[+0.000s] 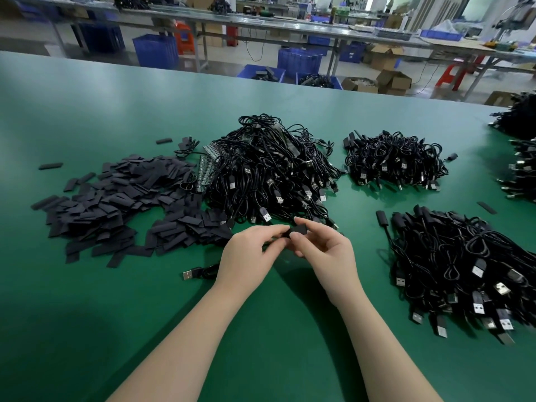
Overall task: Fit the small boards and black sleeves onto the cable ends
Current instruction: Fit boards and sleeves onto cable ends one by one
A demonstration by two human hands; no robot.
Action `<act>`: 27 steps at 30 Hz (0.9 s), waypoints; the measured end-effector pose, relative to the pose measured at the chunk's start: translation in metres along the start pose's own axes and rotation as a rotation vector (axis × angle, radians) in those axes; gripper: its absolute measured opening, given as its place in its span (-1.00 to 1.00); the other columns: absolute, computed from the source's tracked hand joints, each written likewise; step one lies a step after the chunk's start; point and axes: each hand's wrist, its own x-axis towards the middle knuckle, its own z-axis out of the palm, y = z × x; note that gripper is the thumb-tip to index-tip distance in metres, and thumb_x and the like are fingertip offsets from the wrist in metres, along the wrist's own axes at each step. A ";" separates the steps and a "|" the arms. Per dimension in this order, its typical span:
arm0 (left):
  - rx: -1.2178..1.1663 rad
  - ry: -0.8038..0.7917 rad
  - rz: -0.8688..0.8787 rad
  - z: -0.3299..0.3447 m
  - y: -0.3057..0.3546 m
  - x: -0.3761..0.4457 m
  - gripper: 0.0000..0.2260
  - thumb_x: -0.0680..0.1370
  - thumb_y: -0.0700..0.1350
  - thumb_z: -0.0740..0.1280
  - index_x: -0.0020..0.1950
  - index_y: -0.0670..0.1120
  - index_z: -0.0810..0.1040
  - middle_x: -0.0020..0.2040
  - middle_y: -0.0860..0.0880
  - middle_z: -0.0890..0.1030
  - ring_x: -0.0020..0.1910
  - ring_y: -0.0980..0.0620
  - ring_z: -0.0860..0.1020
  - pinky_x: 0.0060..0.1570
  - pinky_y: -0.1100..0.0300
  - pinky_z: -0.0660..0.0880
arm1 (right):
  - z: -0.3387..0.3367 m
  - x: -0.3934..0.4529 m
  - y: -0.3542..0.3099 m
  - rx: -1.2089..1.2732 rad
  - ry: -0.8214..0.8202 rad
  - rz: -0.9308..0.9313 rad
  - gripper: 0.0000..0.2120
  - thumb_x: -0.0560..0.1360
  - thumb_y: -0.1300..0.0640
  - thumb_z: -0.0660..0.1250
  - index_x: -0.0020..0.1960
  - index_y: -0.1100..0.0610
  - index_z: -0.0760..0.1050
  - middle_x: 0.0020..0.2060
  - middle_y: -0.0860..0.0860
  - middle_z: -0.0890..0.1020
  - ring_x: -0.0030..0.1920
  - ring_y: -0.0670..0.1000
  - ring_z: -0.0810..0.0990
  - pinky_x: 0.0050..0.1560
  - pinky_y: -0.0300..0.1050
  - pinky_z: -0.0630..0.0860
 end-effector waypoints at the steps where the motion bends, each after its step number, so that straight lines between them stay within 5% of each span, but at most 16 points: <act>1: -0.012 -0.007 -0.014 -0.001 0.000 0.000 -0.79 0.53 -0.06 0.42 0.15 0.08 0.67 0.01 0.13 0.67 -0.02 0.24 0.58 0.00 0.30 0.51 | -0.001 0.000 0.000 -0.008 0.001 0.001 -0.75 0.48 0.27 0.47 0.03 -0.06 0.67 -0.28 -0.02 0.66 -0.27 -0.13 0.62 -0.08 -0.25 0.58; 10: -0.055 -0.027 -0.027 0.000 0.002 0.000 -0.89 0.52 -0.06 0.41 0.01 0.11 0.68 -0.08 0.22 0.66 -0.05 0.23 0.59 -0.02 0.13 0.56 | -0.007 0.002 -0.005 -0.047 0.016 -0.011 -0.75 0.44 0.26 0.52 -0.20 -0.11 0.72 -0.22 -0.08 0.74 -0.18 -0.17 0.68 -0.07 -0.34 0.55; 15: -0.024 0.017 0.042 0.001 0.005 -0.002 -0.89 0.52 -0.06 0.37 0.01 0.05 0.66 -0.09 0.17 0.65 -0.08 0.19 0.58 -0.09 0.11 0.55 | -0.005 0.001 -0.006 -0.005 -0.044 0.002 -0.79 0.47 0.27 0.48 -0.13 -0.05 0.72 -0.16 -0.05 0.75 -0.13 -0.14 0.69 -0.08 -0.33 0.55; 21: 0.395 -0.009 0.080 -0.002 0.003 0.000 -0.63 0.55 0.15 0.33 0.30 0.03 0.56 0.09 0.11 0.61 0.10 0.08 0.54 0.13 0.10 0.37 | -0.015 0.009 0.000 0.197 0.259 0.140 -0.86 0.49 0.17 0.48 -0.24 0.03 0.73 -0.22 0.04 0.74 -0.14 -0.07 0.71 -0.13 -0.29 0.59; 27: 0.577 -0.148 0.041 0.002 -0.004 0.000 -0.75 0.63 0.11 0.20 0.23 0.18 0.59 0.13 0.18 0.56 0.16 0.11 0.48 0.15 0.20 0.29 | -0.019 0.010 0.004 0.239 0.369 0.158 -0.88 0.49 0.17 0.48 -0.22 0.06 0.70 -0.25 0.02 0.73 -0.17 -0.05 0.71 -0.19 -0.31 0.59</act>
